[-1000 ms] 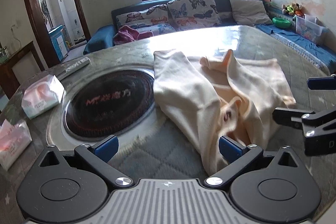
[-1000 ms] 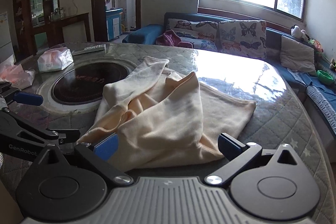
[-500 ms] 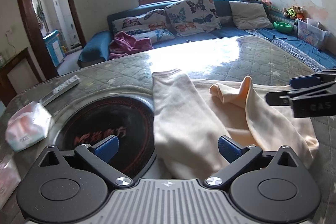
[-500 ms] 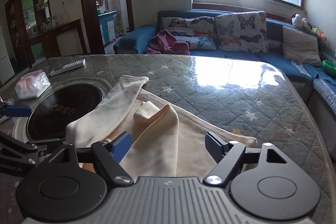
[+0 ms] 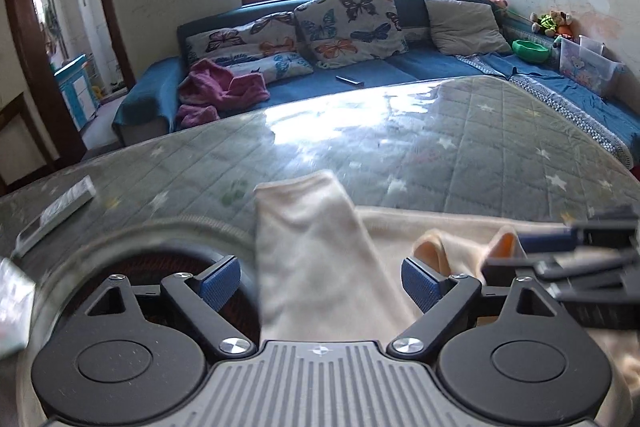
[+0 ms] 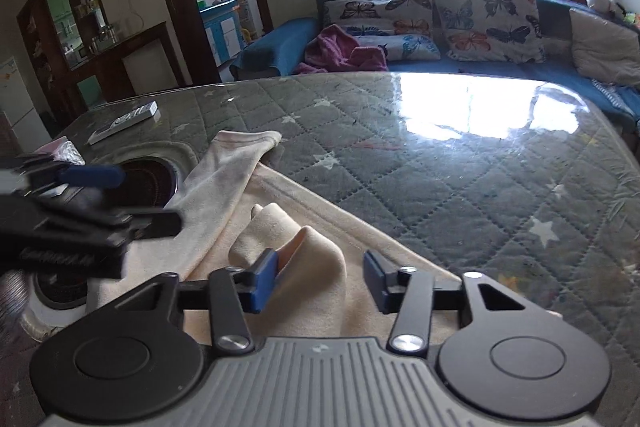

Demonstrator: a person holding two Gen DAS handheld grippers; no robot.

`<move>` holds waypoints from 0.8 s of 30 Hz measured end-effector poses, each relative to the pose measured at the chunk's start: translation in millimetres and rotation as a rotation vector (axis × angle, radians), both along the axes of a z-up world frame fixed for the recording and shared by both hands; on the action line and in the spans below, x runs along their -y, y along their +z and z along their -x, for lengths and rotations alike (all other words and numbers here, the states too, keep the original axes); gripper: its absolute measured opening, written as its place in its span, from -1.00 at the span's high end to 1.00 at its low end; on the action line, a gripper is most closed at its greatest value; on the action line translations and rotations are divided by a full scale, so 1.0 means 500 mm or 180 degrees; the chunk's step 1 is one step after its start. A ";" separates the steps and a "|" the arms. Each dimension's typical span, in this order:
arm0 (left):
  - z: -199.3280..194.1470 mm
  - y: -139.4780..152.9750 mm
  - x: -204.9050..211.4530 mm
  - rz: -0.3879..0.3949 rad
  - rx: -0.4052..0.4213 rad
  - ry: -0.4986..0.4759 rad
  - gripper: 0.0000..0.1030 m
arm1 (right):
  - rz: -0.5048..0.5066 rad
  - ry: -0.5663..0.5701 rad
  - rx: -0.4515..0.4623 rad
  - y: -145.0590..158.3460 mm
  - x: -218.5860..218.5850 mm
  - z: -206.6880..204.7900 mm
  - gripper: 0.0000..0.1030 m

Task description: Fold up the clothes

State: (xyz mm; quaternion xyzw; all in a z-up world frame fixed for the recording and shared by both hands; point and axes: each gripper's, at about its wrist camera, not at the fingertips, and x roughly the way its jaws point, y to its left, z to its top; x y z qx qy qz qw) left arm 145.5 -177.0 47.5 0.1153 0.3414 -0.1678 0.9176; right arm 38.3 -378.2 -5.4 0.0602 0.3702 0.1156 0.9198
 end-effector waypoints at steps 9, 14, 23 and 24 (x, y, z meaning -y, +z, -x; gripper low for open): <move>-0.085 -0.052 0.057 -0.0047 -0.0187 0.0020 -0.18 | -0.0009 -0.0069 0.0148 0.015 0.023 0.027 0.81; -0.092 -0.053 0.041 0.0088 -0.0256 0.0086 0.36 | 0.0024 -0.0273 0.0338 0.052 0.058 0.077 0.83; -0.053 -0.015 -0.034 0.0326 -0.0198 0.0232 0.78 | 0.0070 -0.0740 0.0607 0.102 0.129 0.210 0.91; -0.046 -0.007 -0.043 0.0357 -0.0192 0.0242 0.78 | 0.0057 -0.0817 0.0601 0.104 0.142 0.228 0.91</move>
